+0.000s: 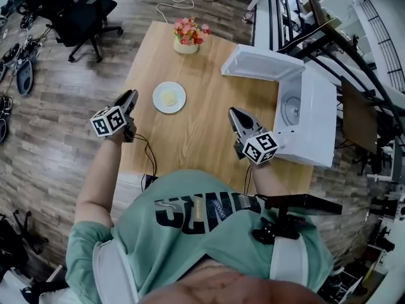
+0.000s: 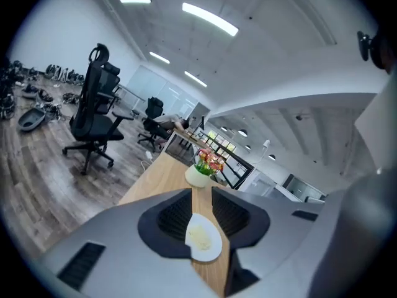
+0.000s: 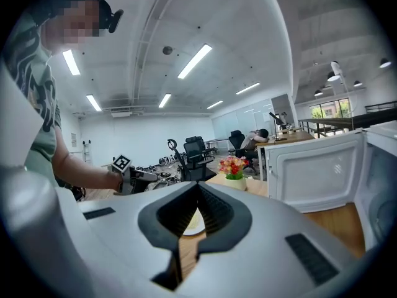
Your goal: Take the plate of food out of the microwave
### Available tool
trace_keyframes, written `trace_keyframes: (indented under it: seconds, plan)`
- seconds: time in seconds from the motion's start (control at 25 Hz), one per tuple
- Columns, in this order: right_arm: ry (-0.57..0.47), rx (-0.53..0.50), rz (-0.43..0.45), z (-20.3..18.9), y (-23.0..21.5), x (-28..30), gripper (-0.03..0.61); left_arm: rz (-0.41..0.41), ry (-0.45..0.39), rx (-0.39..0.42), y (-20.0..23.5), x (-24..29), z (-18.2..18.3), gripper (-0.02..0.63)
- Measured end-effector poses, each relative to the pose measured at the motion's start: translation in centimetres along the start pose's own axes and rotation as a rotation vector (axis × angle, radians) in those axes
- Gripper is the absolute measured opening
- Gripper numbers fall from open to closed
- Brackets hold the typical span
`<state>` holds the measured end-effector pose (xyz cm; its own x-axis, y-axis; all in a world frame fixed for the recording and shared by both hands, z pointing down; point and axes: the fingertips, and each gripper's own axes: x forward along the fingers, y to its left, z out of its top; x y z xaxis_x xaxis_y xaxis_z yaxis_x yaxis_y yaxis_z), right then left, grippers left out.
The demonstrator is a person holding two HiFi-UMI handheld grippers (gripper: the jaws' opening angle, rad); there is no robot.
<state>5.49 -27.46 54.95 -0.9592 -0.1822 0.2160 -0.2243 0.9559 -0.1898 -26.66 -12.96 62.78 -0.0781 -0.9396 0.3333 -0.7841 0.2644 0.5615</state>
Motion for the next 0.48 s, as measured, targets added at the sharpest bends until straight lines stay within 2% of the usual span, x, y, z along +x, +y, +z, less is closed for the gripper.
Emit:
trace_keyframes:
  seconds: [0.28,0.4,0.48]
  plan:
    - [-0.025,-0.022,-0.009,3.6,2.3,2.5,0.006,-0.161,-0.110,0.237,-2.9,-8.3,9.2,0.100]
    - [-0.043,-0.044,-0.016,5.4,4.8,3.6,0.006,-0.249,-0.110,0.319,-3.5,-10.5,11.0,0.100]
    - [-0.051,-0.051,-0.033,6.1,6.5,3.8,0.006,-0.311,-0.102,0.341,-3.7,-11.4,11.4,0.100]
